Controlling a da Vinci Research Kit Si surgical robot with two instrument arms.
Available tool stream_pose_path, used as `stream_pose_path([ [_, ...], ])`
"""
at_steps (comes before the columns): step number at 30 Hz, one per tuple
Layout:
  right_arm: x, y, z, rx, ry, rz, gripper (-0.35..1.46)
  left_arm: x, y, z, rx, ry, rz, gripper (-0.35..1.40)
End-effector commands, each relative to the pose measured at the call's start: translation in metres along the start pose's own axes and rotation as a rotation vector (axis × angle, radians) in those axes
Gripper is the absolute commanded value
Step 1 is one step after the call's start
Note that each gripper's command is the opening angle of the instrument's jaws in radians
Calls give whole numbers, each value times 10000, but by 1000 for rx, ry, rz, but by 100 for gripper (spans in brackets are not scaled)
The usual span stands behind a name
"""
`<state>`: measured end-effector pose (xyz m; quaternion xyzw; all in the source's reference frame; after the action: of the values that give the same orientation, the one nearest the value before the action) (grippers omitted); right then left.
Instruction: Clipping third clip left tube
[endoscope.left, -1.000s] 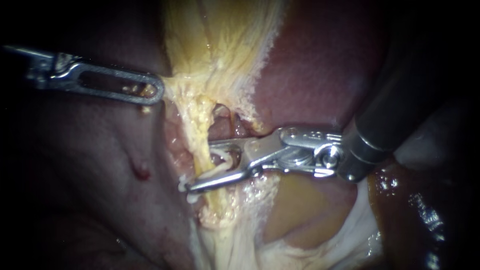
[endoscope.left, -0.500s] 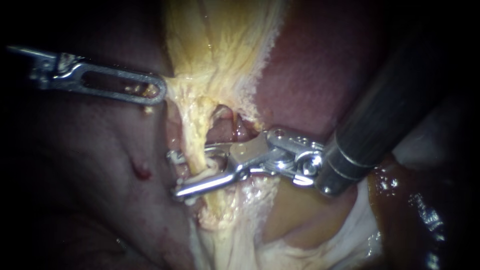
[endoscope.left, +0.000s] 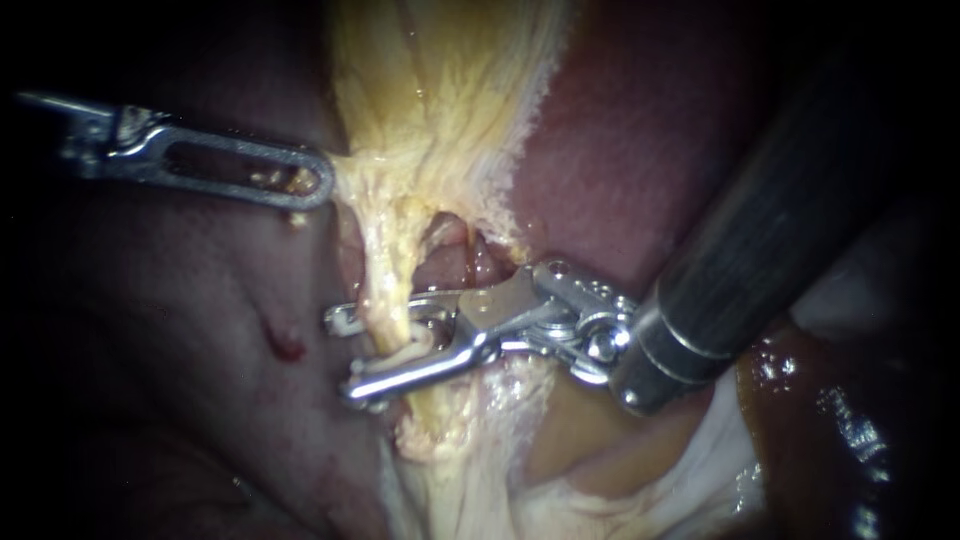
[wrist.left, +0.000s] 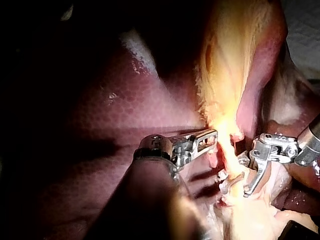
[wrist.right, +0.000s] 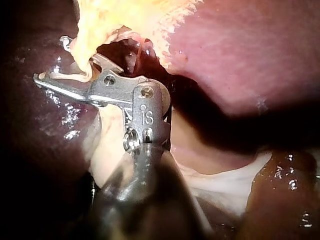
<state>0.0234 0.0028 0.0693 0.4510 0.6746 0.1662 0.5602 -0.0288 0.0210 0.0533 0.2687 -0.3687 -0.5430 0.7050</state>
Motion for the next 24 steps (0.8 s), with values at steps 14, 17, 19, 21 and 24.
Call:
stream_pose_path([
  [14,24,-12,-5,-21,41,18,48,0,3,1,1,0,1,-35],
  [17,24,-12,-4,-19,41,17,47,0,3,1,1,0,1,-35],
  [19,24,-12,-5,-20,41,17,44,0,3,1,1,0,1,-35],
  [21,24,-12,-6,-21,40,18,40,0,3,1,1,0,1,-35],
  [24,23,-13,-10,-25,39,19,26,0,3,1,1,0,1,-35],
])
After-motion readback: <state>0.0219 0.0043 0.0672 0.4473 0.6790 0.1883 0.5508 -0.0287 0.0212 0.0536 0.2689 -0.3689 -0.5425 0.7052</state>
